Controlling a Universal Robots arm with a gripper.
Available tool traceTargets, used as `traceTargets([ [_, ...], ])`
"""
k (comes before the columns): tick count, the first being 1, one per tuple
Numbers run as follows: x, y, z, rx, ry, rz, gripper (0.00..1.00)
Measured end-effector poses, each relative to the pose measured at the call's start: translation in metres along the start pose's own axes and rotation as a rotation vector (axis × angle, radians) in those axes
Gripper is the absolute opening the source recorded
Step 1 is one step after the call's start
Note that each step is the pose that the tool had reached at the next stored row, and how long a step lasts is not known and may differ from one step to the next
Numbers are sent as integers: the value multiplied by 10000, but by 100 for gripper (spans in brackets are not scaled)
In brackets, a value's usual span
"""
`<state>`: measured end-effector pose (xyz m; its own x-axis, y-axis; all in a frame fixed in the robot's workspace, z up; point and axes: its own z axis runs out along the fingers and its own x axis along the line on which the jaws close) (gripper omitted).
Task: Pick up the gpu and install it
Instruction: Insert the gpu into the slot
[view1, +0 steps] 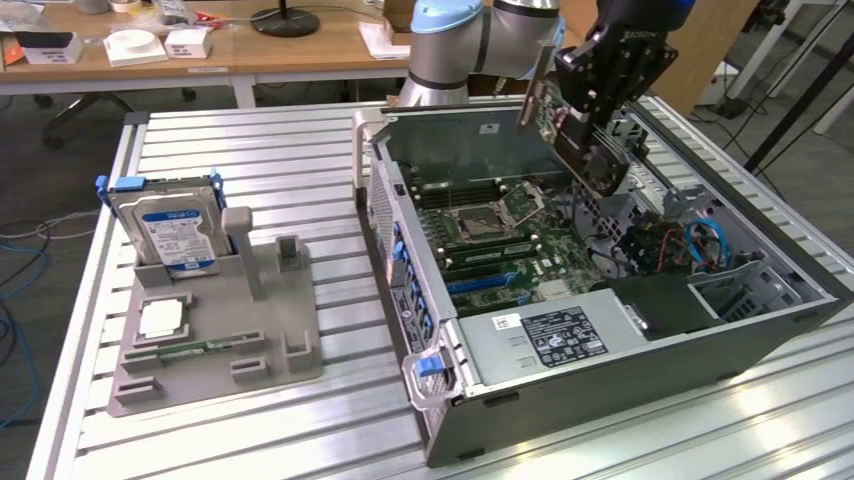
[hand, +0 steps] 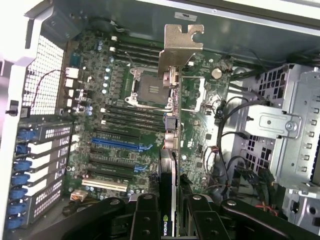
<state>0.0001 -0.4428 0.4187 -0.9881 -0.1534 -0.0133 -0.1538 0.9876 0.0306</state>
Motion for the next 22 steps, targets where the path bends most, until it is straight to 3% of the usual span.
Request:
traceTargets([
  [22,0,0,0,-23,53,-1736,26],
])
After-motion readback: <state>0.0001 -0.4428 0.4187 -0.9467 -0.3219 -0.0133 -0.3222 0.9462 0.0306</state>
